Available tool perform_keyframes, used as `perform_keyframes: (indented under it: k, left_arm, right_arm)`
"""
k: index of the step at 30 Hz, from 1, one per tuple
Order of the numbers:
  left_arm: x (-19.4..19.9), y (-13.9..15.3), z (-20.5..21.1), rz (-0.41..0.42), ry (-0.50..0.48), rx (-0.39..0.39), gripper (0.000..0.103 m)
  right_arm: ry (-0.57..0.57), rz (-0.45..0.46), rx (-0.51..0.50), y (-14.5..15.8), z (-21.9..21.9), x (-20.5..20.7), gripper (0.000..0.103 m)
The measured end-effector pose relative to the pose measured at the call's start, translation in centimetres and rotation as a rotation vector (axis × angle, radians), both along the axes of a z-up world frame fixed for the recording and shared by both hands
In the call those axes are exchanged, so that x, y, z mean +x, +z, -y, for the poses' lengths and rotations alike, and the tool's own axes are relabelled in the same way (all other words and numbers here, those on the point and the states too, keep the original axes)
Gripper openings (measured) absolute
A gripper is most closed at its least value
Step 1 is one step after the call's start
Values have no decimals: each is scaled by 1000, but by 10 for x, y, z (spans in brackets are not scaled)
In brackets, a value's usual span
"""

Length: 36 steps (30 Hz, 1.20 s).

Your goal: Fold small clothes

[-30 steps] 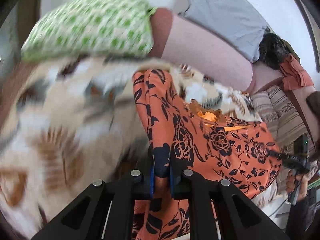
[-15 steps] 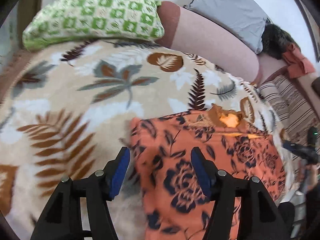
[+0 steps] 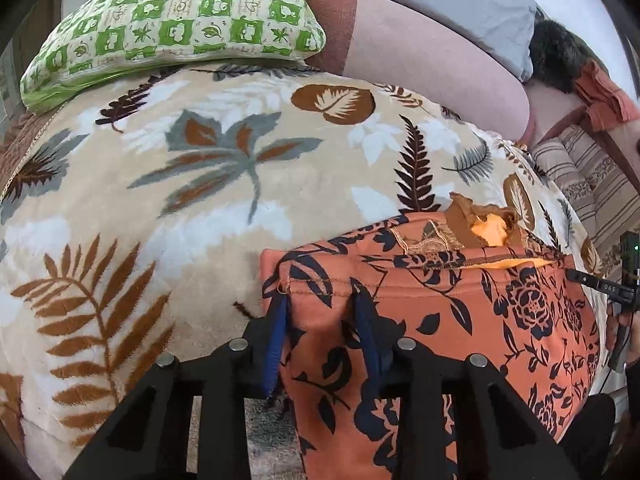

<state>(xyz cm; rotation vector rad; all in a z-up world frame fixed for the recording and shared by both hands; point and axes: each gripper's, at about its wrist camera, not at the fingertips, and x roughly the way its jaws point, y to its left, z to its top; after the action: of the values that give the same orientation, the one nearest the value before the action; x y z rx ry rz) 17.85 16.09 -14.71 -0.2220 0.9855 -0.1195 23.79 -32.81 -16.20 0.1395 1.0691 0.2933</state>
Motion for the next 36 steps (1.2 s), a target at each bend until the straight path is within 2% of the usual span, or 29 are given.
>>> perform_keyframes:
  k: [5,6,7,8,9,10,12,14,17,20,21,22,23,24,25,26,28,31,33,34,36]
  left_arm:
    - [-2,9,-4,35,19,8,36]
    - [0,8,-3,22,15,23,31]
    - [2,6,0,10,9,54,11]
    - [3,5,2,5,2,66,9]
    - [3,6,4,10,0,78,8]
    - [2,8,5,18,0,86,7]
    - [-2,17,6,58,12,99,6]
    - [-8,32,4,107,31,100,6]
    - [-9,49,-1,157,45,91,6]
    - [6,40,-1,158,64,138,7]
    - [12,32,-2,138,78,144,7]
    - [21,16,-4,79,104,140,10]
    - [30,-5,-6,-18,116,118,14]
    - [31,-15,-7,-36,129,122,18]
    - [28,-12,-7,-6,145,152,36]
    - [24,-7,-8,10,174,187,50]
    - [16,9,-14,50,198,174,51]
    - [-2,42,-10,123,174,170,51]
    - [-18,59,5,163,107,150,52]
    - [-22,63,11,168,82,145,52]
    - [-33,59,30,159,9,114,60]
  right_arm:
    - [-41,-6,72,-1,10,2,38]
    - [-44,-14,78,-4,11,2,39]
    - [-43,-20,77,-6,10,3,38]
    - [-43,-25,77,-7,10,4,36]
    - [-45,-29,83,-6,10,4,31]
    - [-46,-29,85,-4,10,5,18]
    - [-41,-10,75,6,8,3,10]
    - [-42,28,59,21,8,0,6]
    - [-83,101,77,49,20,-2,6]
    - [-117,131,51,52,26,7,6]
    - [-125,132,50,45,26,12,6]
    - [-129,85,54,27,26,22,9]
    - [-125,9,51,8,24,30,10]
    - [-127,-42,32,-6,22,33,11]
    - [-128,-22,25,-9,21,29,12]
    - [-130,5,23,-7,21,26,13]
    - [-170,64,25,8,26,14,13]
    - [-175,143,-5,35,26,-2,13]
    - [-135,159,43,51,23,-8,13]
    - [-86,151,103,56,18,-12,14]
    - [-22,100,200,51,12,-10,15]
